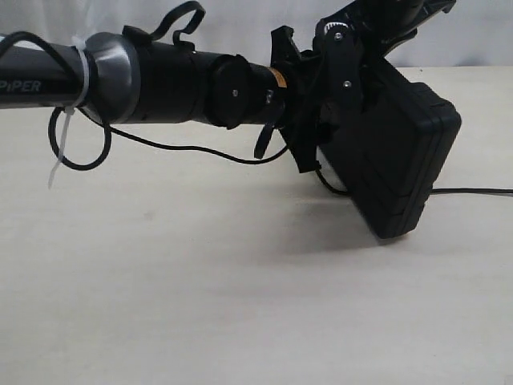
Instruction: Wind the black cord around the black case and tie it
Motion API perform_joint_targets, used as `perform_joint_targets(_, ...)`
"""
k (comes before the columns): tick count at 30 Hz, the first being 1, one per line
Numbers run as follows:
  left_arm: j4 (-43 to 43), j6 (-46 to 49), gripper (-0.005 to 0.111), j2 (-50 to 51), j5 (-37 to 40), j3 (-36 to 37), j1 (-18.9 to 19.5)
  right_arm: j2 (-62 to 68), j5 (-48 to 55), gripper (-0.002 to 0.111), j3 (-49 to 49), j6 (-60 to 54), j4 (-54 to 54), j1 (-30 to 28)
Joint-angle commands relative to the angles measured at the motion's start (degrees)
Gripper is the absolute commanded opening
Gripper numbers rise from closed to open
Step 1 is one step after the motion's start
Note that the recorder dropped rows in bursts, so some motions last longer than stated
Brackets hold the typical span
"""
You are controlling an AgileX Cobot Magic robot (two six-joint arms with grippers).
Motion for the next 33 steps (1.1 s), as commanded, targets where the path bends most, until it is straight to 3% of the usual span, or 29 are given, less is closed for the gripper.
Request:
perform_joint_targets(1, -0.26, -0.60, 0.061, -0.60, 0.32, -0.15, 0.65, -0.53, -0.59, 0.004, -0.09, 0.22, 0.86, -0.07)
perform_joint_targets(10, 0.45, -0.60, 0.061, -0.95, 0.47, -0.15, 1.31, -0.53, -0.59, 0.004, -0.09, -0.14, 0.85, -0.07)
perform_joint_targets(20, -2.27, -0.60, 0.061, 0.05, -4.00, -0.15, 5.30, -0.53, -0.59, 0.004, -0.09, -0.14, 0.85, -0.07)
perform_joint_targets(30, -2.16, -2.28, 0.060, 6.24, -17.62, -0.15, 4.25, -0.53, -0.59, 0.004, -0.09, -0.14, 0.85, -0.07)
perform_joint_targets(33, -1.90, -3.82, 0.047, 6.68, -19.07, -0.15, 3.55, -0.53, -0.59, 0.004, -0.09, -0.14, 0.85, -0.07)
